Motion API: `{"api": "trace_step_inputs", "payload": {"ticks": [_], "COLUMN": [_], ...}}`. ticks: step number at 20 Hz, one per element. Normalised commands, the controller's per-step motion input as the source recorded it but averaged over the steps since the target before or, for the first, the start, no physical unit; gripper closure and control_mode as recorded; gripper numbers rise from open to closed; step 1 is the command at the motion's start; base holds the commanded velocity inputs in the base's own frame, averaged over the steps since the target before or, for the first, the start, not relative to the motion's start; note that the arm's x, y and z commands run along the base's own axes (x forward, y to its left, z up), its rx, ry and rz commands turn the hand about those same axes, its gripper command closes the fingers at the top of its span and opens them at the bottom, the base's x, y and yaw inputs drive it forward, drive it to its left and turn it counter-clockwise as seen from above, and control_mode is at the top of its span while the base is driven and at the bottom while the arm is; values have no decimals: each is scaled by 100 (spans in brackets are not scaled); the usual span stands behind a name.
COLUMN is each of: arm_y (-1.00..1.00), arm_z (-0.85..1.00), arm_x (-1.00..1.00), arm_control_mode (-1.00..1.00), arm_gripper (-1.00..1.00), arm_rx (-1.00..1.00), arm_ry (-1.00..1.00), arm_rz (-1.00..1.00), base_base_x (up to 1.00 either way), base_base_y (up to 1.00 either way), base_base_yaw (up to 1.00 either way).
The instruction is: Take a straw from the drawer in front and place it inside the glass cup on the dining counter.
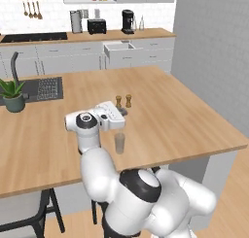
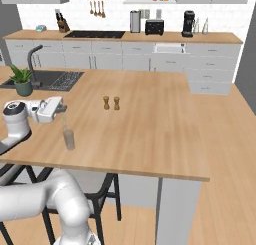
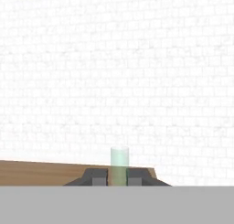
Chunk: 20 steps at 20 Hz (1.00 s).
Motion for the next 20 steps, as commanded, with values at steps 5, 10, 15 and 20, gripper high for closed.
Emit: {"api": "trace_step_inputs", "payload": {"ticks": [5, 10, 15, 20], "arm_y": [-15, -7, 0, 0], "arm_z": [1, 0, -10, -25], "arm_x": [0, 0, 0, -6], "arm_control_mode": [-100, -100, -100, -100], "arm_gripper": [100, 100, 100, 100], "arm_rx": [0, 0, 0, 0], "arm_ry": [0, 0, 0, 0], "arm_rz": [0, 0, 0, 0], "base_base_x": [0, 0, 0, 0], "base_base_y": [0, 0, 0, 0], "base_base_yaw": [0, 0, 0, 0]}}
